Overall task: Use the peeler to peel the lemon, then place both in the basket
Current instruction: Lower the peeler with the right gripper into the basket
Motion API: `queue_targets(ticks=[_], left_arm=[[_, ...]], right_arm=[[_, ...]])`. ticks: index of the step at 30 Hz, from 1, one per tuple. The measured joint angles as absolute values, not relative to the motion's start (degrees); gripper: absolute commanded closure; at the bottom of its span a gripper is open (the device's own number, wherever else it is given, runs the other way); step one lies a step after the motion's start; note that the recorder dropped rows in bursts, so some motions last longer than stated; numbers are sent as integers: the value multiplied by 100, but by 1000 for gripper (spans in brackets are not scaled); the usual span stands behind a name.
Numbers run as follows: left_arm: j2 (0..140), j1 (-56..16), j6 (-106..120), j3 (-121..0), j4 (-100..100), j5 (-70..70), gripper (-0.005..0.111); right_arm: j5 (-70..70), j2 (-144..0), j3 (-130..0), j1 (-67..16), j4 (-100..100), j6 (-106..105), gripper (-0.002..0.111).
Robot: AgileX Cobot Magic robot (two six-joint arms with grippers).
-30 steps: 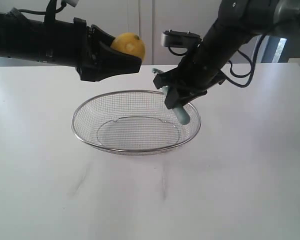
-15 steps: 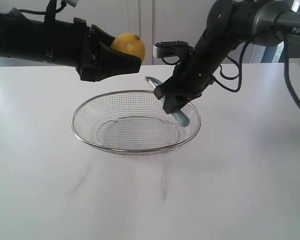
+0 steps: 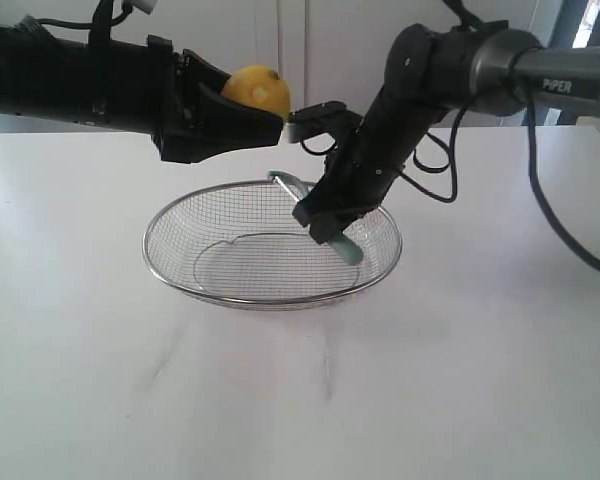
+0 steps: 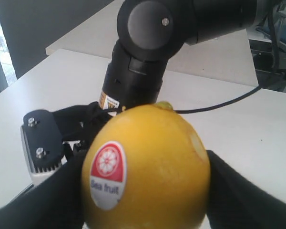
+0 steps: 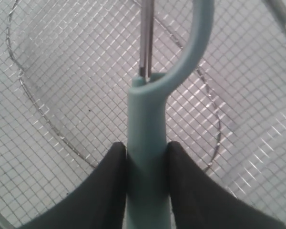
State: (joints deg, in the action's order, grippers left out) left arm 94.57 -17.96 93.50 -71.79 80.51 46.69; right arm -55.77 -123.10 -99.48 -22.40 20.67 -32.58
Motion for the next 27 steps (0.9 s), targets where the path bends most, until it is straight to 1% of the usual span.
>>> queue_targets(ticks=[12,27], left_arm=[[9457,-1796,9350,-7179,8051,4669,107],[9457,-1796,9350,-7179,8051,4669,107]], right_arm=[[-5159,-12573,-9949,-2349,1856,-3410,108],[-5103,-12751,-9971,-2349,1807,-3410,108]])
